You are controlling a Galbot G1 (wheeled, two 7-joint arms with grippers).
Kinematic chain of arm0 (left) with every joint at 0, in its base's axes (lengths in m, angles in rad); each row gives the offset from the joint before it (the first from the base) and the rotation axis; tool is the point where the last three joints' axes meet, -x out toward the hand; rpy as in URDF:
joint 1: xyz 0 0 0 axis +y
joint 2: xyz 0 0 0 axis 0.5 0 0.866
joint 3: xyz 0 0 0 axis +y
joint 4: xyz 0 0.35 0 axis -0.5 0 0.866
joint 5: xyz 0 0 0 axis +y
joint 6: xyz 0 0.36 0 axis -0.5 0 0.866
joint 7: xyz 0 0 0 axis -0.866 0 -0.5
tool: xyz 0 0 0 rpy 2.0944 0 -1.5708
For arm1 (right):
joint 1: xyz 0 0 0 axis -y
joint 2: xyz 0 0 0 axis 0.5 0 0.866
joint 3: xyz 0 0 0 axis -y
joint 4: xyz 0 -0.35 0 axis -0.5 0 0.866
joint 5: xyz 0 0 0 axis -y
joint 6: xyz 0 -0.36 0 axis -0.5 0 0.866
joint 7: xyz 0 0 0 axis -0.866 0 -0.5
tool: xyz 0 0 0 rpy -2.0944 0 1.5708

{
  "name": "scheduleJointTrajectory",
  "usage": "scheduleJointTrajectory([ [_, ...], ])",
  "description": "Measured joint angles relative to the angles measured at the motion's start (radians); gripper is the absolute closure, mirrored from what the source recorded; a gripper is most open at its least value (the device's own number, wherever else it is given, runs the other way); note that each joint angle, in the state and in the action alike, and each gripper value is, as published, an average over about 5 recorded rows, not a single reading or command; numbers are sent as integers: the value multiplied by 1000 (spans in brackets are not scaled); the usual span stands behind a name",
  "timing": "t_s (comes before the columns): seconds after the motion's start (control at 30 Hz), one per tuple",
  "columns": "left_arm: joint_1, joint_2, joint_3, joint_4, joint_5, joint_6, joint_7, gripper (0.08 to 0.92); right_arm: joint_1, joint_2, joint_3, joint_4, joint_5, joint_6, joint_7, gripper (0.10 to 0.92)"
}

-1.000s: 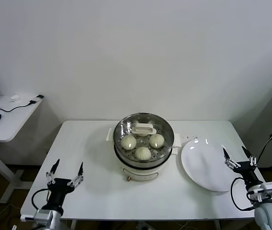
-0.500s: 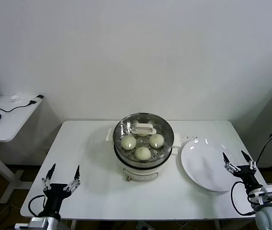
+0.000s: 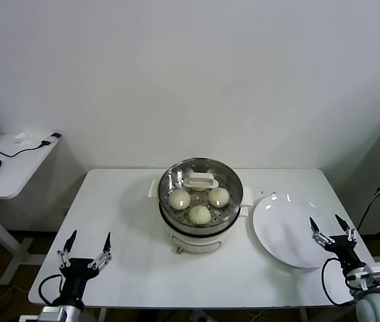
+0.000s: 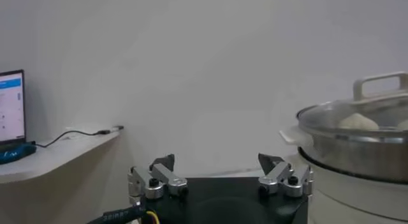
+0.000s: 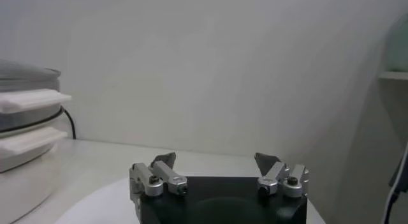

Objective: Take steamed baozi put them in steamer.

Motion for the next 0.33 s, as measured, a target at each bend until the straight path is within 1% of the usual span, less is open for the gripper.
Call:
scheduleJointTrajectory([
  [0.33,6,-6,-3,-1,9,-4,16,177,-2,11,6,1,-2,-1,-6,203],
])
